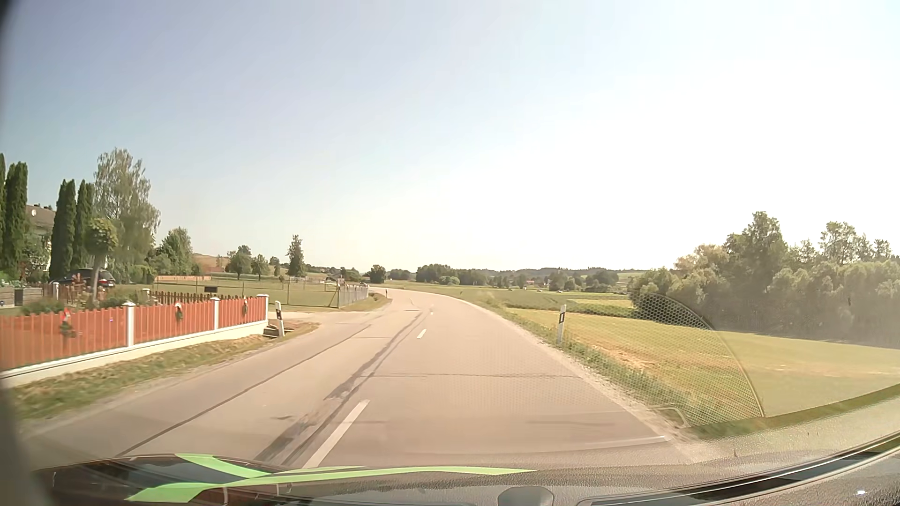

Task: Follow the waypoints while adhering to traffic rules and regulations

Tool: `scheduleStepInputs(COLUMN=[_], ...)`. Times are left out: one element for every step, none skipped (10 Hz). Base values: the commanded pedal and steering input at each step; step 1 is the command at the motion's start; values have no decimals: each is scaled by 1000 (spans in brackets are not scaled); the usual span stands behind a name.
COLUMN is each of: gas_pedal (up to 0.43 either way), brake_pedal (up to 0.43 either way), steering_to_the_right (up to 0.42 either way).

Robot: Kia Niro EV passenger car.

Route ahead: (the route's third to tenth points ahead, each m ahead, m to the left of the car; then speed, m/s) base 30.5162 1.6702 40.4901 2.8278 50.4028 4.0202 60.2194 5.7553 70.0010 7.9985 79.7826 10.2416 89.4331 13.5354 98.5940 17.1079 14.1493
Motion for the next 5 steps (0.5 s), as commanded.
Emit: scheduleStepInputs(gas_pedal=[189,189,189,189,197], brake_pedal=[0,0,0,0,0], steering_to_the_right=[-12,-12,-12,-11,-11])
